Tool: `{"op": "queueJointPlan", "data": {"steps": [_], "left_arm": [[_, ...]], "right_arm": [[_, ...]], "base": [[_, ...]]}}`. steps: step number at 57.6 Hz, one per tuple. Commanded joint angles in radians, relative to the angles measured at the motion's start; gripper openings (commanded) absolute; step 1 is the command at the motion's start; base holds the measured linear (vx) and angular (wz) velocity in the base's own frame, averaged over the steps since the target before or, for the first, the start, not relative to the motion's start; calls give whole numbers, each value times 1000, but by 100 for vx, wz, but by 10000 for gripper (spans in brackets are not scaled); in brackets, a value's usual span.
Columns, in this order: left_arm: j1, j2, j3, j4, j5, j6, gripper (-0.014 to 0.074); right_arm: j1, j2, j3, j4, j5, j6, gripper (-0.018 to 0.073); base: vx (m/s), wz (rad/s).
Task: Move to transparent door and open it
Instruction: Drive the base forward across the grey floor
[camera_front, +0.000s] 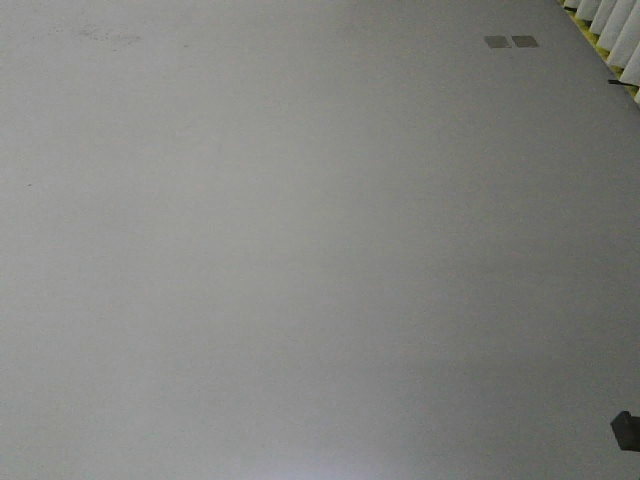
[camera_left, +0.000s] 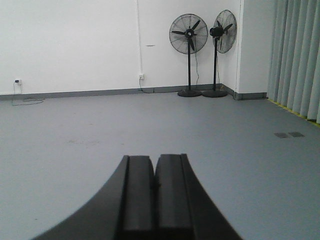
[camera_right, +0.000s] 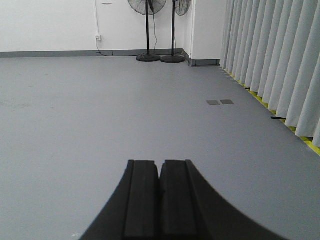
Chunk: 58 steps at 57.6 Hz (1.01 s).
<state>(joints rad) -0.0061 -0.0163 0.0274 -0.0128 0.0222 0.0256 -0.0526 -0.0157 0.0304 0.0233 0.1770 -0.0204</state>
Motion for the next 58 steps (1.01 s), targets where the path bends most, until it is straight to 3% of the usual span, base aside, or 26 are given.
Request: {"op": "queueJointPlan", "data": {"steps": [1,58], "left_arm": [[-4,-8,29,-6,-81,-9,-6],[-4,-8,29,-6,-81,-9,-6]], "right_arm": [[-5,-10,13,-2,-83,-5,-5],[-5,-10,13,-2,-84,-5,-5]], "base": [[0,0],[2,0]]}}
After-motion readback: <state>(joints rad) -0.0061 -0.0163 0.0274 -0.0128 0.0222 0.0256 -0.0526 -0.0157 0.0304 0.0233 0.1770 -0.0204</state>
